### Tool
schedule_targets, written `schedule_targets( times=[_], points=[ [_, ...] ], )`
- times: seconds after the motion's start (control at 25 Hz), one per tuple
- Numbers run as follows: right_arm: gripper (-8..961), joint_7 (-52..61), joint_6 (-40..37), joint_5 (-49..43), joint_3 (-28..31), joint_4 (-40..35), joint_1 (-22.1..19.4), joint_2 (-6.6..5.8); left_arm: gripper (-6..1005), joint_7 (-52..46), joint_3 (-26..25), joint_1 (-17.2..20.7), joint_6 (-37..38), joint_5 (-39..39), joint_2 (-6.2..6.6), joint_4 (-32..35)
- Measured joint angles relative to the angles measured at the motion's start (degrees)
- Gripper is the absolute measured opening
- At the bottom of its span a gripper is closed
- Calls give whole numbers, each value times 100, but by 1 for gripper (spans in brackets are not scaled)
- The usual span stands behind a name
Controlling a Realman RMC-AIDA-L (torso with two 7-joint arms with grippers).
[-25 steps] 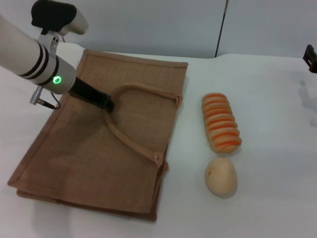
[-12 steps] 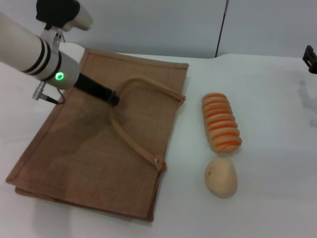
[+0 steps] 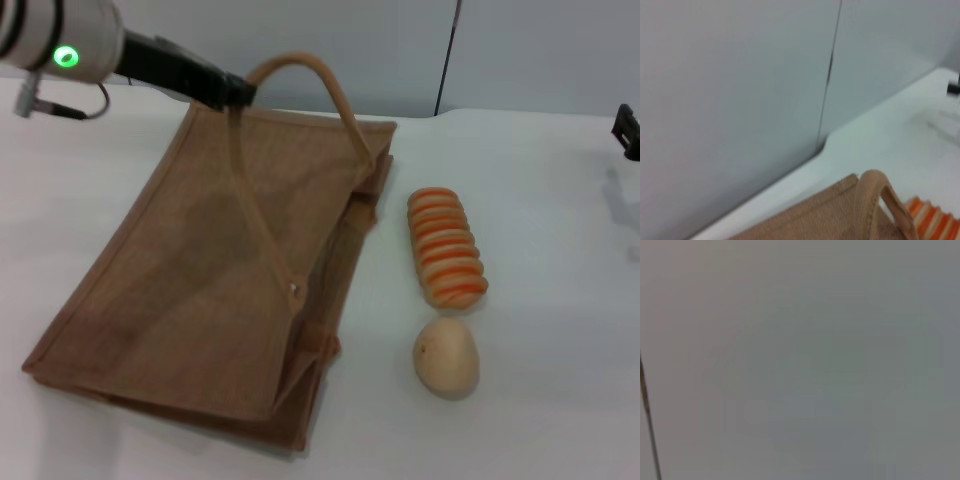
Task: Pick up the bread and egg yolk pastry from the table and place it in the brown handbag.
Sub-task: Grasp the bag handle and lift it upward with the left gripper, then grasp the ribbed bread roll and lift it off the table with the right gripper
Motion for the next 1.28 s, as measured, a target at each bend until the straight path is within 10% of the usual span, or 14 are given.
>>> schedule_targets(
  times=[0.52,0.88,1.28],
  points=[
    [637,959,259,-1223,-9,13,-59,1,116,-975,-65,418,-1054,-9,22,2745],
    [639,2265,1039,-2979,-8,-183,-124,-37,114,-1025,-378,480,-1402,35,25,3115],
    [681,5998,2611,-6294,-76,-3209,-1184,-15,114,-1098,-386,475,-1479,62,91,3132]
  ],
)
